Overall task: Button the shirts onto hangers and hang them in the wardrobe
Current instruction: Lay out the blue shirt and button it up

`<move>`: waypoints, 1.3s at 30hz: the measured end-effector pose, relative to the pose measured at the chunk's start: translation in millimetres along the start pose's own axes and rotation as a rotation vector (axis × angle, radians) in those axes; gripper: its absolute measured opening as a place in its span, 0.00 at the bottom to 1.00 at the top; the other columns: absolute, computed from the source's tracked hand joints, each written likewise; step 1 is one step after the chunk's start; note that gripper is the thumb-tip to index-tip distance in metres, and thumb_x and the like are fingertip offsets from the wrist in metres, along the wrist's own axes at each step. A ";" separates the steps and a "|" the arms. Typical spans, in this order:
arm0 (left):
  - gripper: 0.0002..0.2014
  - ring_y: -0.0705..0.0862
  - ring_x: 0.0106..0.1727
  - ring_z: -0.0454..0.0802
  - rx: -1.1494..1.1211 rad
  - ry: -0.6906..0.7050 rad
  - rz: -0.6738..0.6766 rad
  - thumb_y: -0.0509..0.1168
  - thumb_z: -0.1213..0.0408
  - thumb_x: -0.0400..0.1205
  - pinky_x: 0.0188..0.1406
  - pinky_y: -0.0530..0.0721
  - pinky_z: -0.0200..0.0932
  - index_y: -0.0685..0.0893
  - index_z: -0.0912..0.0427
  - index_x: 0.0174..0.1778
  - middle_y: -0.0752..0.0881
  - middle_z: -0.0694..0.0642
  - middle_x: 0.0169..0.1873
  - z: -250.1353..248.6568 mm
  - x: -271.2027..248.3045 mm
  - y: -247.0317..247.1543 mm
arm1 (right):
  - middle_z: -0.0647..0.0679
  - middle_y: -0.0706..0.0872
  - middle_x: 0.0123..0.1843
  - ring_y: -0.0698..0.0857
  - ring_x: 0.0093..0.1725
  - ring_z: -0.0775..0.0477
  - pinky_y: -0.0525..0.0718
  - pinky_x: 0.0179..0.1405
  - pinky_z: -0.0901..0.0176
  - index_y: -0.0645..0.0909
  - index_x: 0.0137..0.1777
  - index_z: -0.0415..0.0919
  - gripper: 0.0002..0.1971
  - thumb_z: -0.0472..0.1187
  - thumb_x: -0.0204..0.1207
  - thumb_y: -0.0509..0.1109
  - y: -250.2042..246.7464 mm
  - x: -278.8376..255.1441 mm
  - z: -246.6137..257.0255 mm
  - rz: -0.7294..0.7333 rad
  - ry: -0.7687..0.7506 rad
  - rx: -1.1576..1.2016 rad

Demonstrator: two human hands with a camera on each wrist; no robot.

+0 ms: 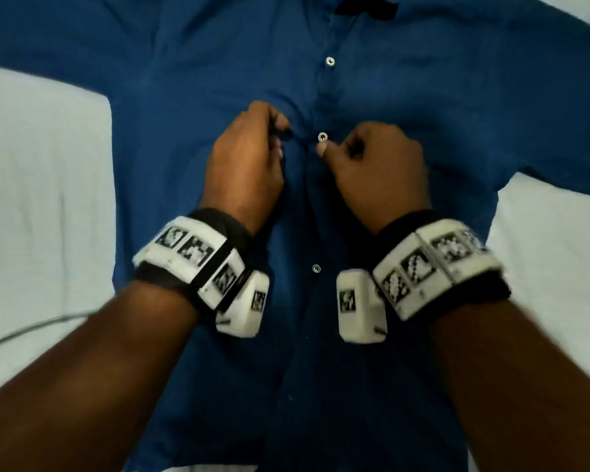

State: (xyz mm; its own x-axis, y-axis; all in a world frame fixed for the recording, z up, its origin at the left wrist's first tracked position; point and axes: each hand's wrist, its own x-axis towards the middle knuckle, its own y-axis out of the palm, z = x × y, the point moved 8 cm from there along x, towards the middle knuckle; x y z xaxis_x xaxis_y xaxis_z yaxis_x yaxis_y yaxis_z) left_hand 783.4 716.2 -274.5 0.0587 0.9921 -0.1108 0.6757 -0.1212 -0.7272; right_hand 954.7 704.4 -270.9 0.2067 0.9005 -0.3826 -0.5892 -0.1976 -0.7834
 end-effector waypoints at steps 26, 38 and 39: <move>0.09 0.86 0.51 0.60 0.060 -0.202 0.226 0.64 0.59 0.86 0.46 0.78 0.49 0.85 0.60 0.47 0.89 0.57 0.45 -4.4 -38.1 47.2 | 0.49 0.79 0.39 0.78 0.44 0.45 0.63 0.40 0.60 0.69 0.34 0.45 0.18 0.47 0.84 0.68 31.6 -49.8 -35.7 0.050 0.141 0.178; 0.12 0.73 0.17 0.37 -0.385 -0.355 0.419 0.66 0.66 0.88 0.19 0.72 0.33 0.83 0.55 0.37 0.83 0.53 0.24 13.3 -55.6 44.9 | 0.52 0.80 0.34 0.80 0.41 0.47 0.73 0.41 0.57 0.73 0.33 0.46 0.15 0.41 0.81 0.69 40.3 -51.9 -26.2 0.065 0.077 0.264; 0.12 0.73 0.17 0.36 -0.393 -0.354 0.426 0.66 0.66 0.88 0.18 0.71 0.31 0.83 0.56 0.37 0.83 0.54 0.24 13.1 -55.8 44.1 | 0.51 0.83 0.37 0.83 0.43 0.47 0.75 0.42 0.58 0.77 0.36 0.46 0.11 0.41 0.81 0.70 39.4 -51.8 -24.1 0.072 0.057 0.251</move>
State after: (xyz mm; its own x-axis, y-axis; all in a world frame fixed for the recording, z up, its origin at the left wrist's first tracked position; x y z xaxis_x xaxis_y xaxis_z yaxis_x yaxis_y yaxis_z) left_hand 800.3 655.0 -309.4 0.1798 0.7818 -0.5970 0.8677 -0.4119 -0.2781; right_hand 939.6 640.6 -293.8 0.1964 0.8629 -0.4656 -0.7778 -0.1520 -0.6099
